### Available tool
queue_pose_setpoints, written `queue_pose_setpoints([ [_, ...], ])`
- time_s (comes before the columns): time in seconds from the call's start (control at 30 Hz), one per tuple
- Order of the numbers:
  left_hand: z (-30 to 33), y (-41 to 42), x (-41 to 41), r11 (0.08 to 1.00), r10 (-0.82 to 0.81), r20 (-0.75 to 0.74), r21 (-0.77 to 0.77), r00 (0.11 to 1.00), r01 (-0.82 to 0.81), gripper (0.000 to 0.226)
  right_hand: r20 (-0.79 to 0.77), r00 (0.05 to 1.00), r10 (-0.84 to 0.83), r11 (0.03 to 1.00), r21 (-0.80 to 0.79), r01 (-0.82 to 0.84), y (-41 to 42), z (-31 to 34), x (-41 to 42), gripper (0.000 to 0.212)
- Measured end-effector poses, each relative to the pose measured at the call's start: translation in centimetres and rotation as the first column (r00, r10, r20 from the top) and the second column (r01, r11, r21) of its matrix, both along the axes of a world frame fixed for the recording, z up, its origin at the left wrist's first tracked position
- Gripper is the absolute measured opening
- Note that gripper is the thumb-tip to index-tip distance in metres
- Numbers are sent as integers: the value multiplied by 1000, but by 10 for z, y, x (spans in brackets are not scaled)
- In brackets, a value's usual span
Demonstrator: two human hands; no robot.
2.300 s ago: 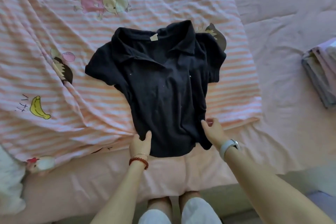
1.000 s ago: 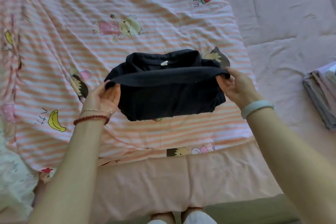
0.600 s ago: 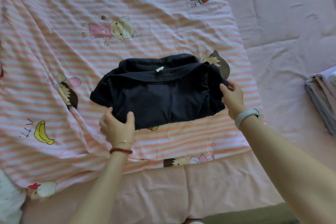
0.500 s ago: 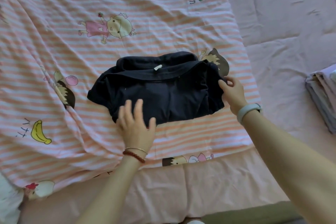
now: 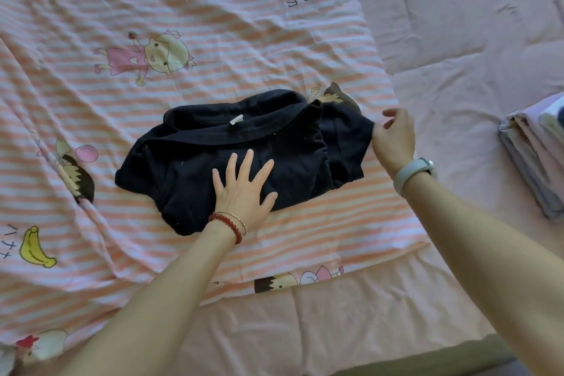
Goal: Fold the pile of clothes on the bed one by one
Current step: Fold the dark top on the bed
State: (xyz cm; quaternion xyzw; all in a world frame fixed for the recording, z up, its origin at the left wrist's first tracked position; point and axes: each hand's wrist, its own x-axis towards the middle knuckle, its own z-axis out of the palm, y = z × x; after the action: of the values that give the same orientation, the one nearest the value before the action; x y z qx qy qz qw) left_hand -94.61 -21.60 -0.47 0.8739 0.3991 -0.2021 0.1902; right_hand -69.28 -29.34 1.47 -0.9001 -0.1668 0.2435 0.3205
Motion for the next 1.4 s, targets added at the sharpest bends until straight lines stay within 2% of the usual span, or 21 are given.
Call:
queue_pose_setpoints([
  [0.07, 1, 11, 1, 999, -13, 36, 45, 999, 11, 62, 288, 936, 205, 976, 14, -218, 1, 1, -11, 28],
  [0.1, 1, 18, 1, 998, -19, 46, 65, 999, 16, 62, 418, 848, 327, 928, 28, -371, 5, 3, -19, 25],
  [0.17, 2, 35, 1, 995, -42, 34, 89, 999, 39, 62, 594, 590, 546, 744, -20, -668, 14, 3, -38, 21],
  [0.23, 4, 52, -1, 990, -94, -14, 103, 995, 95, 60, 594, 333, 732, 503, -143, -852, 25, -1, -56, 26],
  [0.27, 5, 60, -3, 986, -124, -36, 112, 992, 127, 60, 553, 239, 798, 411, -209, -888, 31, -4, -63, 28],
  [0.3, 5, 69, -5, 980, -153, -51, 123, 987, 158, 60, 519, 176, 836, 359, -275, -892, 36, -9, -68, 30],
  [0.33, 6, 78, -6, 973, -178, -57, 136, 982, 184, 62, 487, 155, 859, 347, -332, -877, 43, -12, -69, 33],
  [0.43, 8, 109, -11, 954, -187, 10, 240, 982, 179, 63, 368, 222, 903, 385, -461, -800, 64, -10, -66, 48],
  [0.57, 14, 139, -16, 934, 69, 82, 345, 994, -93, 57, 280, 330, 901, 433, -585, -686, 83, -8, -58, 50],
  [0.63, 12, 147, -23, 943, 131, 94, 296, 987, -153, 55, 281, 384, 880, 475, -572, -669, 90, -4, -56, 50],
  [0.7, 7, 153, -34, 983, 114, 156, 128, 981, -134, 53, 288, 422, 860, 510, -507, -694, 97, -1, -56, 54],
  [0.77, 6, 158, -42, 990, 138, 256, -36, 957, -133, 49, 210, 475, 854, 518, -425, -743, 108, 3, -55, 59],
  [0.8, 8, 160, -44, 984, 180, 295, -70, 938, -167, 44, 148, 495, 856, 510, -399, -762, 113, 5, -55, 60],
  [0.87, 13, 164, -43, 970, 241, 300, -87, 923, -225, 33, 66, 501, 863, 485, -388, -784, 123, 8, -52, 57],
  [0.97, 15, 168, -42, 980, 197, 220, -31, 955, -195, 25, 9, 489, 872, 456, -378, -806, 131, 11, -47, 36],
  [1.03, 16, 171, -42, 968, 249, 224, -99, 942, -232, 25, -30, 510, 860, 467, -360, -808, 131, 9, -43, 29],
  [1.1, 12, 173, -45, 945, 324, 241, -125, 915, -302, 28, -11, 585, 811, 542, -360, -759, 129, 6, -39, 33],
  [1.23, 4, 169, -42, 879, 470, 231, -27, 852, -477, 45, 200, 713, 672, 724, -379, -576, 121, -1, -37, 52],
  [1.33, 13, 152, -45, 797, 546, 306, 98, 780, -596, 51, 367, 811, 456, 890, -159, -428, 100, 0, -40, 53],
  [1.4, 18, 130, -59, 743, 557, 402, 150, 726, -653, 52, 389, 878, 280, 955, -21, -295, 73, 2, -44, 53],
])
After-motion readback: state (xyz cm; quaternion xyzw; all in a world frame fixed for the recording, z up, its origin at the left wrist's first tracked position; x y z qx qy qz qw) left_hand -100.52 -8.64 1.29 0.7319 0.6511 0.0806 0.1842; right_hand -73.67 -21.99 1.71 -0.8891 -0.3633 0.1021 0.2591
